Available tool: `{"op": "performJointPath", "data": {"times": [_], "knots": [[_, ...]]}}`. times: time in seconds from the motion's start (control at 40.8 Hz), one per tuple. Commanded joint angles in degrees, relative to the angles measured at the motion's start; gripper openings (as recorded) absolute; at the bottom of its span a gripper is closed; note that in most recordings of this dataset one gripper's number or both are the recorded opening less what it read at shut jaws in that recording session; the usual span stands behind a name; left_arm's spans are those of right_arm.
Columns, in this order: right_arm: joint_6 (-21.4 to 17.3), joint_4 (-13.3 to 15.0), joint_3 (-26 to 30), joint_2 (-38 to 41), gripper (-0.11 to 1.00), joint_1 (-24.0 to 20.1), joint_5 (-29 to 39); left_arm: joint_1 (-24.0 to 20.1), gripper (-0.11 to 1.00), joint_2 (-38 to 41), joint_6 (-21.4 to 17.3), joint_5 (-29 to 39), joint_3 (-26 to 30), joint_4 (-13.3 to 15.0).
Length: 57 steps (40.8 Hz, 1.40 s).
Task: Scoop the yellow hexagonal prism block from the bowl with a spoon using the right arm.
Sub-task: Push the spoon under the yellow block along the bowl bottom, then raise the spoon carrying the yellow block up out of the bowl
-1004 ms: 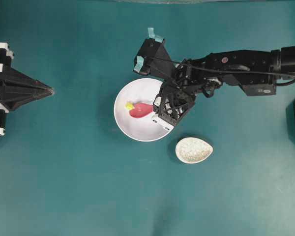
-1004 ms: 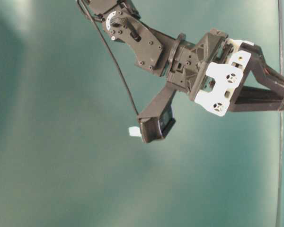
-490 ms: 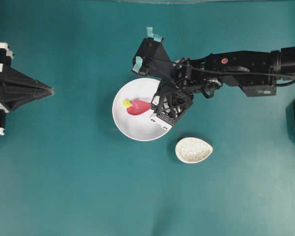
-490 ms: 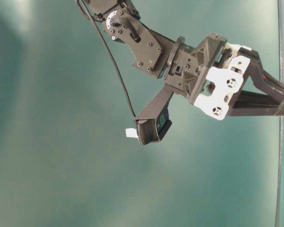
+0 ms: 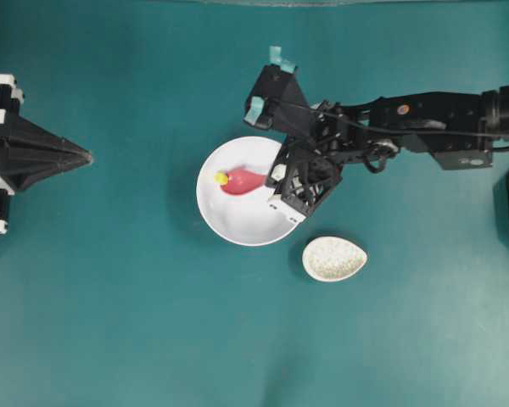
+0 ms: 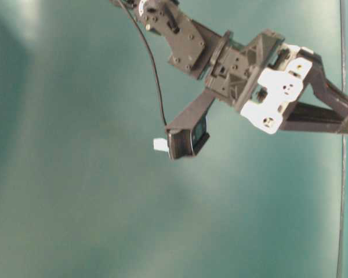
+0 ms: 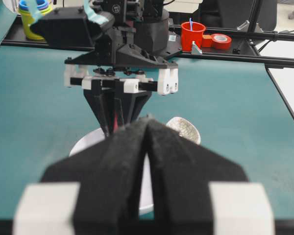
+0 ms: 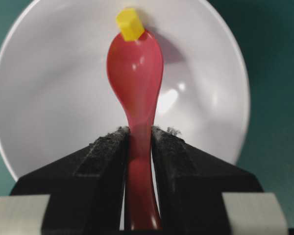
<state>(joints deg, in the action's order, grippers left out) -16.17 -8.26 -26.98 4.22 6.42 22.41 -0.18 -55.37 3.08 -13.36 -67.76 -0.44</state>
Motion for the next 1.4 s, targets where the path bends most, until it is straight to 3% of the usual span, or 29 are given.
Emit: {"op": "performJointPath", "data": {"times": [0.0, 0.784, 1.371], "knots": [[0.09, 0.18, -0.62, -2.55, 0.22, -0.09, -2.20, -0.09, 0.00, 0.53, 0.00, -0.26, 1.49, -0.09], [-0.09, 0.09, -12.13, -10.72, 0.22, -1.41, -21.09, -0.09, 0.00, 0.44, 0.00, -0.26, 1.58, -0.09], [-0.35, -0.09, -12.66, -18.72, 0.22, -2.20, -22.94, -0.09, 0.00, 0.53, 0.00, -0.35, 1.58, -0.09]]}}
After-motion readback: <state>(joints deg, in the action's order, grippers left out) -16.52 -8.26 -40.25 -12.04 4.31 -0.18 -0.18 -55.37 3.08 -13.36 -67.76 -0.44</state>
